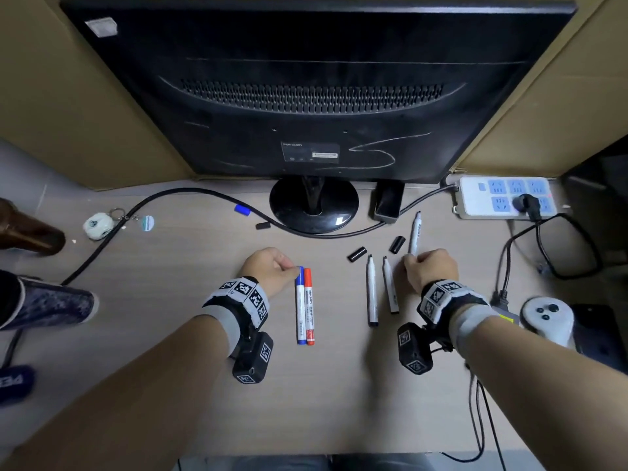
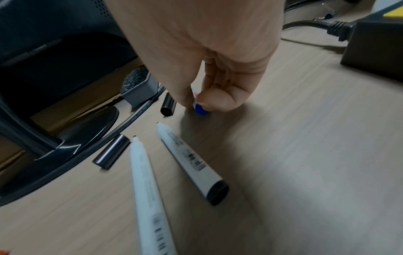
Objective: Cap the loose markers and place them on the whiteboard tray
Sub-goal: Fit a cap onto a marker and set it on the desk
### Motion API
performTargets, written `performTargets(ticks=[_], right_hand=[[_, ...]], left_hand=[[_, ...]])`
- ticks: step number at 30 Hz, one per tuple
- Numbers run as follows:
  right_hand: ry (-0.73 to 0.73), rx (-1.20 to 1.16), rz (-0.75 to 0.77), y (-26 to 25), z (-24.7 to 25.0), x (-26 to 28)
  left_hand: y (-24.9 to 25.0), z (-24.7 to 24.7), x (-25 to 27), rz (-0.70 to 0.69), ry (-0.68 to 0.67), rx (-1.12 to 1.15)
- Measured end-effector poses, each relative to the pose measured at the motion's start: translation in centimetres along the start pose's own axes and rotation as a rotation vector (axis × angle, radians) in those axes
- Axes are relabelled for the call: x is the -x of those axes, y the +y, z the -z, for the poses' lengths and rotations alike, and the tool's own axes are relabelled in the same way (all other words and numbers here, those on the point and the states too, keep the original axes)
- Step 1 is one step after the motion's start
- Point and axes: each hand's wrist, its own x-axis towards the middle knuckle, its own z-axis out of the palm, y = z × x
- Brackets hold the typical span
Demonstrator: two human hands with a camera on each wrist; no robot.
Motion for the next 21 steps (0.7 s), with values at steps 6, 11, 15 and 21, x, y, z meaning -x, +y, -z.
performTargets(ticks=[6,11,15,21], right_hand=[[-0.057,0.056,0.073,-0.6,1.7,1.4],[-0.153,-0.035,0.314,-3.4,1.4,4.1],[-0.401,-0.163,0.458,-7.0,0.5,5.5],[-0.603,-0.201,0.438,-9.9,-1.5,7.1]], left_hand=[[0.4,0.9,0.2,0.026,0.017,0.028],[0.9,4.2,-0.7,0.029,0.123,-0.028],[0.1,7.0,-2.8,-0.061,0.234,-0.188],[-1.5,8.2,-6.1,-0.159,0.236,-0.322]])
